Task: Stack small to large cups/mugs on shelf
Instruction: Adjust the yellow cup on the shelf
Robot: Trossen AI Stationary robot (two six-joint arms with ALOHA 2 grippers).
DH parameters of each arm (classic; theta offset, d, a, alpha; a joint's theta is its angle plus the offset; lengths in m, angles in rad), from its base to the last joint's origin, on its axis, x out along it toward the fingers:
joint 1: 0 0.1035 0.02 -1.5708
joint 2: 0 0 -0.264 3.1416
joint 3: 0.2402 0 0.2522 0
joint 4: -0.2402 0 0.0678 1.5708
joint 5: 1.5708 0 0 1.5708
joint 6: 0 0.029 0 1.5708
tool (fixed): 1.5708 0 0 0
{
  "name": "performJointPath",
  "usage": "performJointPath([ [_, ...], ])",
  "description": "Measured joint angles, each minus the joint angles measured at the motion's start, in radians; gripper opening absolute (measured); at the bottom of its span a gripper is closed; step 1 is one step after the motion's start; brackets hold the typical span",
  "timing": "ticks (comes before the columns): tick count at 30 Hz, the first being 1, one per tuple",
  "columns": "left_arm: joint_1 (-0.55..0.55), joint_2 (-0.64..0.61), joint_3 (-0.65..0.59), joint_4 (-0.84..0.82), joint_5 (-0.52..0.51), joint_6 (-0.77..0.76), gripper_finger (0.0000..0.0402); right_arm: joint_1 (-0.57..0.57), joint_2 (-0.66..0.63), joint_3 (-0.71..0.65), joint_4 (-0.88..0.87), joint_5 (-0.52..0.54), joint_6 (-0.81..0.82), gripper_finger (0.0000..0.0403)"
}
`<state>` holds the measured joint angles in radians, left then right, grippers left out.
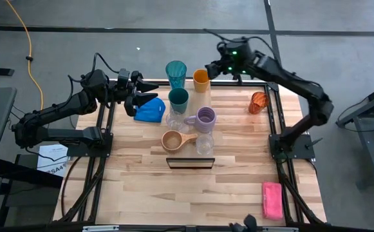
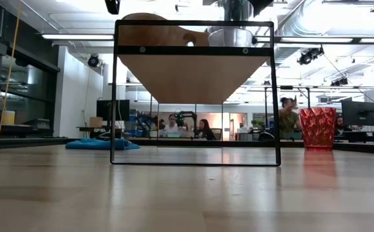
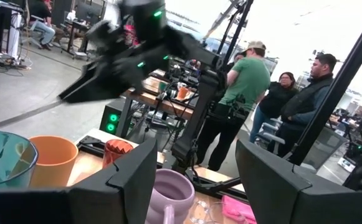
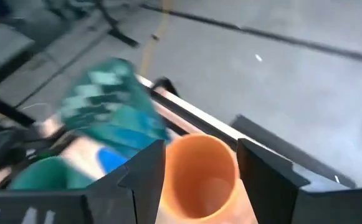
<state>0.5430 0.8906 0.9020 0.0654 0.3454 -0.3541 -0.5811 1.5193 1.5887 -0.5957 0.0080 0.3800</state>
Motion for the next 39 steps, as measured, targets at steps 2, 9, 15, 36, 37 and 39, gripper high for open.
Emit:
performJointPath([
  [2, 0.0, 0.0, 0.0, 0.0, 0.0, -0.015, 0.0207, -0.006, 0.041, 0.0, -0.007, 0.016, 0.017, 0.0191],
  [9, 0.0, 0.0, 0.0, 0.0, 0.0, -0.021, 0.0207, -0.008, 0.126, 0.0, -0.076, 0.049, 0.04, 0.0191],
  [15, 0.0, 0.0, 0.0, 0.0, 0.0, -0.021, 0.0207, -0.009, 0.131, 0.0, -0.103, 0.112, 0.04, 0.0191],
  [36, 0.0, 0.0, 0.0, 0.0, 0.0, -0.021, 0.0207, -0.007, 0.131, 0.0, -0.133, 0.055, 0.039, 0.0075],
  [37, 0.0, 0.0, 0.0, 0.0, 0.0, -0.021, 0.0207, -0.007, 0.131, 0.0, -0.133, 0.055, 0.039, 0.0064],
  [39, 0.0, 0.0, 0.0, 0.0, 0.0, -0.02, 0.0207, -0.007, 0.131, 0.0, -0.133, 0.055, 0.038, 0.0042],
])
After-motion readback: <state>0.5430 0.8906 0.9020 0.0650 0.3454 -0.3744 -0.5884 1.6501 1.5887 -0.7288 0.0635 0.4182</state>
